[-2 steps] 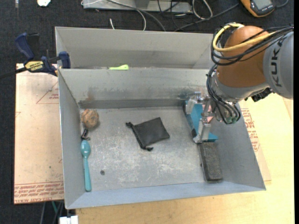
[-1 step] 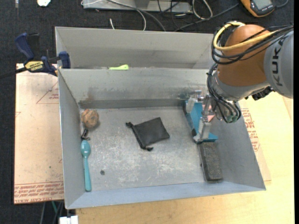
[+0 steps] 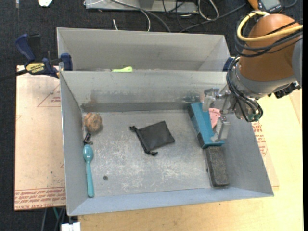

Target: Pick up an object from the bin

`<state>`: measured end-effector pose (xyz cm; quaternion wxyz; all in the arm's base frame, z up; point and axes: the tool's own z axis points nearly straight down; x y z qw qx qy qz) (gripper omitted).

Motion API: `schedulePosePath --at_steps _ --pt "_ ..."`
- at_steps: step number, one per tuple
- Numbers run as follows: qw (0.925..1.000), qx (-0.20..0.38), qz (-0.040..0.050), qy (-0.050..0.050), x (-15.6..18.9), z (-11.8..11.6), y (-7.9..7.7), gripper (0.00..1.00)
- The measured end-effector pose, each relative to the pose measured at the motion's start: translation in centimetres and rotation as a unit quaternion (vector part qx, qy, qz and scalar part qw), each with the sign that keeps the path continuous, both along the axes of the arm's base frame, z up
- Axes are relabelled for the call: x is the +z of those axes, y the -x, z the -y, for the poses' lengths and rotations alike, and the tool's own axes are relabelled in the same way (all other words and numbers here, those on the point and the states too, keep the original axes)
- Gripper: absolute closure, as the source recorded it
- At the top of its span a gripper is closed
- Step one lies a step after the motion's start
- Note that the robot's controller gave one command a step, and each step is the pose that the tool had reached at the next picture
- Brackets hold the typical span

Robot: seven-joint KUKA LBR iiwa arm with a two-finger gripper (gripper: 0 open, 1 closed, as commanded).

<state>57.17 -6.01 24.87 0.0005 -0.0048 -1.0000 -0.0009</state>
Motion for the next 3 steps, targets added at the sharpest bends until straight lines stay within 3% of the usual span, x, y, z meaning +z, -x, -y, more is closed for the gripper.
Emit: schedulePosePath --at_steps 1,2,3 --pt "1.0 0.003 0.0045 0.001 -3.7 -4.4 -1.5 0.0" --pt "0.9999 0.013 0.0042 0.001 -5.2 -7.1 -3.1 0.0" --pt "0.9998 -0.016 0.0072 0.0 -10.3 -8.6 -2.3 0.0"
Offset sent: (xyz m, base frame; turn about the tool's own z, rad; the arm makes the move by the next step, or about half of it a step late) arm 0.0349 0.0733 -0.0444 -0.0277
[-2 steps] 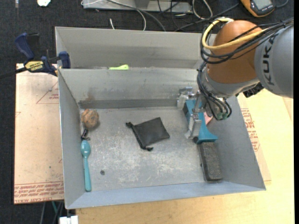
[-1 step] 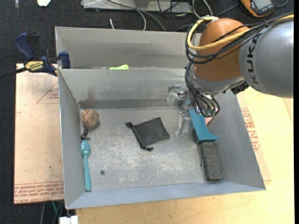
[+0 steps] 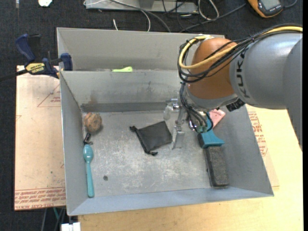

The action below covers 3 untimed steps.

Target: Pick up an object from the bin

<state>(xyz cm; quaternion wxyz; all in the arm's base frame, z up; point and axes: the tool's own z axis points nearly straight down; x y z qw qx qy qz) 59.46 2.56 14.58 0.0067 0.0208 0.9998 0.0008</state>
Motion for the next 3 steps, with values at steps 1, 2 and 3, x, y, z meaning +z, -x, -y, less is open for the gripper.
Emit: schedulePosePath --at_steps 1,2,3 --pt "0.9971 0.076 0.0017 0.002 -4.2 -2.5 1.4 0.0" --pt "0.9968 0.08 0.0002 0.001 -6.1 -1.8 1.6 0.0" --pt "0.9998 -0.02 0.0014 -0.001 -7.1 -0.9 1.4 1.0"
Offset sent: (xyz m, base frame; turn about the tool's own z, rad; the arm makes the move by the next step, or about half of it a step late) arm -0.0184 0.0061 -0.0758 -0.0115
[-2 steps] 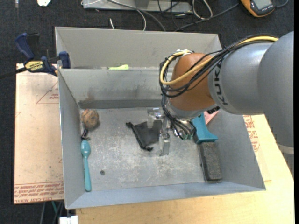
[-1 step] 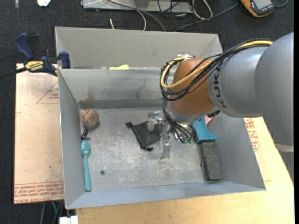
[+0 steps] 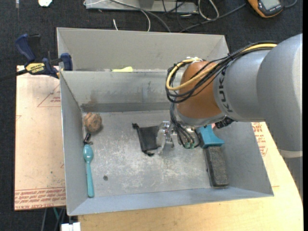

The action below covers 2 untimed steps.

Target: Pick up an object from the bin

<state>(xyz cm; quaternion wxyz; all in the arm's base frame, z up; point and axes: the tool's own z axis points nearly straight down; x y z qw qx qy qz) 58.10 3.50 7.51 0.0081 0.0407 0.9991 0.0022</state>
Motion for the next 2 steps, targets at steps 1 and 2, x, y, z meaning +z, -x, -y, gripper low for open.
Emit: schedulePosePath --at_steps 1,2 --pt "1.0 0.0 0.0 0.0 0.0 0.0 0.0 1.0" --pt "1.0 0.004 -0.0029 0.0 4.9 0.2 0.2 1.0"
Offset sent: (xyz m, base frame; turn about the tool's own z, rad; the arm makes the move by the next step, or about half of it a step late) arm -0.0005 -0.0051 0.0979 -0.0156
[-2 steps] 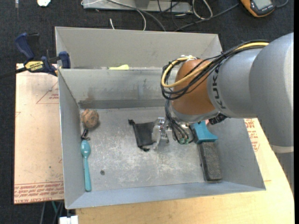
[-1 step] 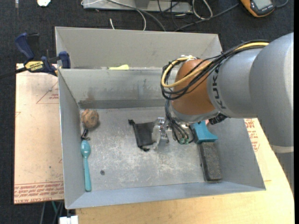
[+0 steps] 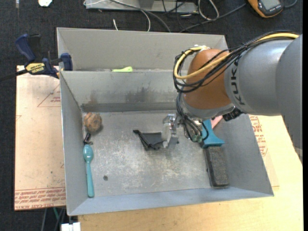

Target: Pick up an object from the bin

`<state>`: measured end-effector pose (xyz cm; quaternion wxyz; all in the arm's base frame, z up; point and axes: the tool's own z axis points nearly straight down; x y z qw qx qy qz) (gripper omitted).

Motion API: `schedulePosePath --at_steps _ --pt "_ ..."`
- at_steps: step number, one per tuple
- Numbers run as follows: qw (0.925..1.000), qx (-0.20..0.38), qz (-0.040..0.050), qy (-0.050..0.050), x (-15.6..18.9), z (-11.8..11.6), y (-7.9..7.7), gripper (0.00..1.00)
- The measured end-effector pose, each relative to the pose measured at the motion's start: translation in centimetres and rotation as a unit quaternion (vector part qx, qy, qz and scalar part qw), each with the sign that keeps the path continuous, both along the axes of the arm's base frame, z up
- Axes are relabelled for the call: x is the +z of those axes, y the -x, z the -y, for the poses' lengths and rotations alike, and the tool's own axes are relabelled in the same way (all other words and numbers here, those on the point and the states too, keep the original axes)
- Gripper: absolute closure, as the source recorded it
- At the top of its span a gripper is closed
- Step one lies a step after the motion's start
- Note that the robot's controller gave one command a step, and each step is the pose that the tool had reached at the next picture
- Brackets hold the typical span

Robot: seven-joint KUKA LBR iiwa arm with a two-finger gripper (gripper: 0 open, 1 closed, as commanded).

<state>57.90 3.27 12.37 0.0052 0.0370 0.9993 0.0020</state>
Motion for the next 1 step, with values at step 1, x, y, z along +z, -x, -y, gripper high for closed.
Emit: schedulePosePath --at_steps 1 --pt "0.9999 0.014 0.0009 0.0 6.93 1.16 -0.59 1.0"
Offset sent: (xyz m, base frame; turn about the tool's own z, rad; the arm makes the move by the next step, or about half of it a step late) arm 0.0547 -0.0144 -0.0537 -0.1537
